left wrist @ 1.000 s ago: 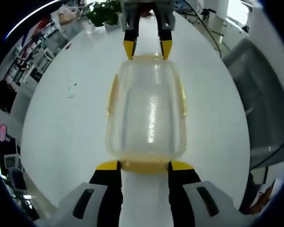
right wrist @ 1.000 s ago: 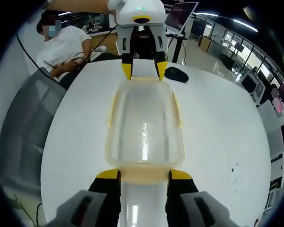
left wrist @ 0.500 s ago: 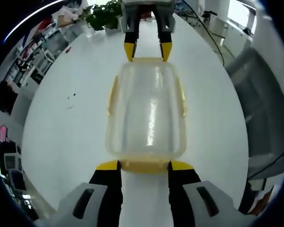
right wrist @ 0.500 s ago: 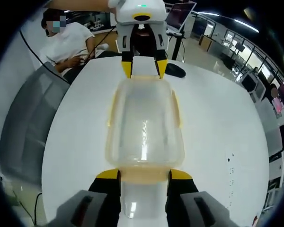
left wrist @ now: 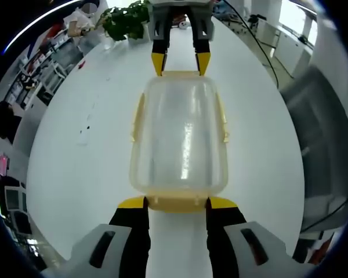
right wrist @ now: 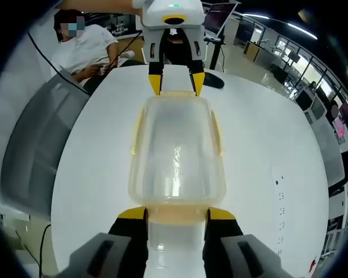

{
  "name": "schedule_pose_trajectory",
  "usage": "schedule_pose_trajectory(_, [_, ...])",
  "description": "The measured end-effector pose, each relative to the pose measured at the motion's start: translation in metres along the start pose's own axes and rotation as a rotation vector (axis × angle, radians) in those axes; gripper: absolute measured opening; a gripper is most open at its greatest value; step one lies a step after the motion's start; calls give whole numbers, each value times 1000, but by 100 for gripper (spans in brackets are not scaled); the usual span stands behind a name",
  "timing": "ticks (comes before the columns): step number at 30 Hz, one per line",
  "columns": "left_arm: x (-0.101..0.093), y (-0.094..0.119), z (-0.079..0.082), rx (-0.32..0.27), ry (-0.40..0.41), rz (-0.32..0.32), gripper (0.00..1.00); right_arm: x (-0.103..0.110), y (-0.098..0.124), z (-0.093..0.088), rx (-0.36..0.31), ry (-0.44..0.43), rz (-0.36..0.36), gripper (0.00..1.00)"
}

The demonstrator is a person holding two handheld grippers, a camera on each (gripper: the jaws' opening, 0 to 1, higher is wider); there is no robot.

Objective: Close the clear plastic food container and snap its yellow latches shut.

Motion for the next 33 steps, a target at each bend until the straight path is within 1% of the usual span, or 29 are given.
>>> schedule_pose_trajectory(5, [3,-4,9,1,-3,-2,35,-1,4,-11,1,-2,0,35])
schedule_pose_trajectory(13, [-1,-14,28,1,0,-5,35,0,12,-28,0,-1,4,35])
schedule_pose_trajectory(22, [1,-23,47,9,-8,-3,35,-2,20,-47,7,-5,2,35])
schedule_pose_trajectory(33, [3,-33,61,11,-3,-3,35,-3,25,-63,13,-1,5,35])
Point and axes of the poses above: the point that each gripper's makers call its tool centre point, and the gripper's own axes: y roughly backward along the fingers, x roughly to its left, z roughly out of its top, the point moved 6 cm from there along y, roughly backward along the fingers, and after that the axes turned 9 degrees about -z, right-handed, at the moved point
